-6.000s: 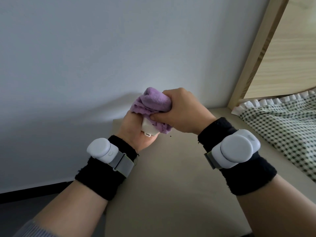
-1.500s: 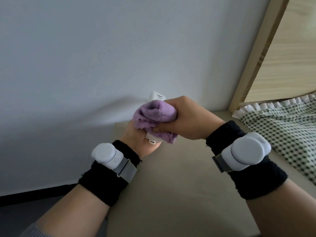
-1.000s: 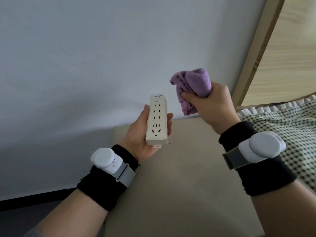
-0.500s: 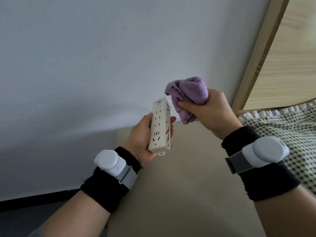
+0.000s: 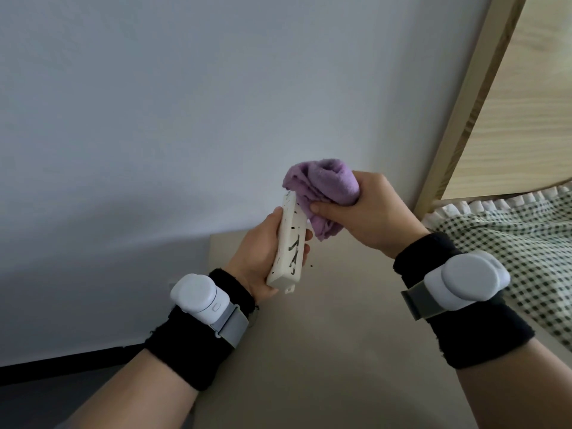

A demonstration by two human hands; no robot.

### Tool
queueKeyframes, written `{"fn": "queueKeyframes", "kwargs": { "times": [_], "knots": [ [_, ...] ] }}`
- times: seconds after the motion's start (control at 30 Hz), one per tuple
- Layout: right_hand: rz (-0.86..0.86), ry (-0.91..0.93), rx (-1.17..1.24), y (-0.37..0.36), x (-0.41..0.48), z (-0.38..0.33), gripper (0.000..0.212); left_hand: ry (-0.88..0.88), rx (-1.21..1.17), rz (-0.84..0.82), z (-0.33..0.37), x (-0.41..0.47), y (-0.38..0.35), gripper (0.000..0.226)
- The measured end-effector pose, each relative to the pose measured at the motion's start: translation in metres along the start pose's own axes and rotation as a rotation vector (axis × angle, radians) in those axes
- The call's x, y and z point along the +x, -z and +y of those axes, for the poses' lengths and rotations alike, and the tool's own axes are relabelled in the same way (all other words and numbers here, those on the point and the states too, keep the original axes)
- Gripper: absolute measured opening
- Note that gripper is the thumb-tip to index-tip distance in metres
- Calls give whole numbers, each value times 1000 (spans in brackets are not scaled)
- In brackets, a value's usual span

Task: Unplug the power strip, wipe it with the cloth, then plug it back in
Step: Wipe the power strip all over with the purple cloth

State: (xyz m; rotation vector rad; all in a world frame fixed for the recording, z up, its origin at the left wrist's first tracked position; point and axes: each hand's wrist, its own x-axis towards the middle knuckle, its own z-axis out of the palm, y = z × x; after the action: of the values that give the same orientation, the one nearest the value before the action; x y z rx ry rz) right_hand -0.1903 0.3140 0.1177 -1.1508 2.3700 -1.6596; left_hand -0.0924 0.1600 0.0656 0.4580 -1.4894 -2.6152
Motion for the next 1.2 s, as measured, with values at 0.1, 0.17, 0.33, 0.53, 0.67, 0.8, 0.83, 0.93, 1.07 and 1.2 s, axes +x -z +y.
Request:
{"fn": "queueKeyframes", "kwargs": {
  "times": [0.1, 0.17, 0.33, 0.53, 0.67, 0.8, 0.83, 0.93, 1.07, 1.2],
  "knots": [
    [22, 20, -35, -2, 1, -1, 14, -5, 11, 15, 1, 0, -1, 44],
    [121, 25, -85, -7, 1, 1, 11, -11, 46, 30, 0, 0, -2, 44],
    [-64, 3, -75, 3, 0, -3, 14, -9, 90, 55, -2, -1, 0, 45],
    [135, 1, -166, -9, 1, -1, 10, -1, 99, 34, -2, 0, -2, 44],
    [-15, 3, -159, 0, 2, -6, 12, -6, 129, 41, -3, -2, -1, 44],
    [141, 52, -254, -12, 1, -6, 12, 3, 119, 42, -3, -2, -1, 43],
    [161, 63, -275, -14, 0, -7, 11, 5, 119, 43, -3, -2, -1, 42],
    [-13, 47, -225, -5, 0, -11, 14, -7, 147, 34, -4, -4, -2, 41],
    [-18, 62, -211, 1, 0, -12, 18, 11, 156, 26, -5, -4, -4, 41],
    [49, 48, -224, -1, -1, -9, 16, 35, 154, 44, -6, -2, -4, 42]
  ]
}}
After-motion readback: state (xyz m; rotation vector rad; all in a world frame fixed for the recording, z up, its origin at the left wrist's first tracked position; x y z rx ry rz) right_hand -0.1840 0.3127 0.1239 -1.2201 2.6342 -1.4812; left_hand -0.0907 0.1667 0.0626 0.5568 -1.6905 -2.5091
